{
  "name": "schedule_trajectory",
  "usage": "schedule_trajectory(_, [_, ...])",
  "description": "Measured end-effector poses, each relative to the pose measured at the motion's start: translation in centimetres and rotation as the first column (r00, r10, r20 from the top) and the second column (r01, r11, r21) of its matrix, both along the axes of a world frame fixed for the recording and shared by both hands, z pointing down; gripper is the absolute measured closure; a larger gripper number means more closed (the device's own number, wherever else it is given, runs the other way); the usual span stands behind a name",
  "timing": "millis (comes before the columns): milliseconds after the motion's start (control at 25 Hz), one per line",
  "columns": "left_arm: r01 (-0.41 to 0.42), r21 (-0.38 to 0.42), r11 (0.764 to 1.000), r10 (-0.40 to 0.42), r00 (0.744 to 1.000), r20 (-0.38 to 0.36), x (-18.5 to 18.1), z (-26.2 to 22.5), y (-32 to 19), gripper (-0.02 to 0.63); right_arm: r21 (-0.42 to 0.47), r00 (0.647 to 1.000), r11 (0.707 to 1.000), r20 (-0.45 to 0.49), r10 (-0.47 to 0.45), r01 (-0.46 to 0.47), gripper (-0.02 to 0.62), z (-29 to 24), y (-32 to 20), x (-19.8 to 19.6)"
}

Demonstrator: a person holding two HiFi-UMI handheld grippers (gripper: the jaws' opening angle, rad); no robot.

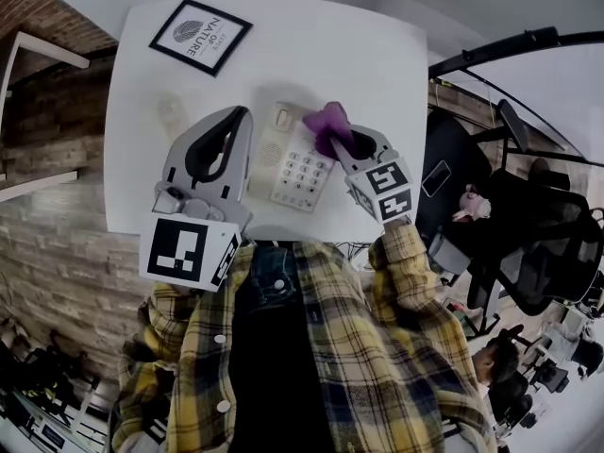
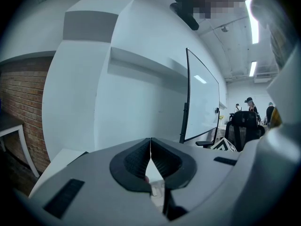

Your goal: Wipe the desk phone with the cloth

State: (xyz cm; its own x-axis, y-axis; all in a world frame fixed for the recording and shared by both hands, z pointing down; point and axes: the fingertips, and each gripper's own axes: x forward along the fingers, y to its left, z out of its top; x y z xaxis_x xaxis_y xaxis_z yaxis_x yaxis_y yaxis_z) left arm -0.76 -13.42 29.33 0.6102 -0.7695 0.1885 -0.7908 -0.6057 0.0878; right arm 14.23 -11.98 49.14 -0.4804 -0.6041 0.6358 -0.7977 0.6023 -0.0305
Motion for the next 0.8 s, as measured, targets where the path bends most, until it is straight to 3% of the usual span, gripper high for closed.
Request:
schedule_trajectory(360, [-0.028,-0.004,1.0,0.028,1.0,0.002,0.6,0.2,0.8,0.589,-0.036,0.999,0.999,0.015,-0.036,0.036,0.531,1.1,3.3,-2.0])
schedule_trajectory(800, [-0.085,-0.011,0.996,0.085,0.996,0.006,1.7,0.5,1.9,0.589,-0.078,0.997,0.997,0.071,-0.012,0.018,0.531,2.0,6.9,-3.4])
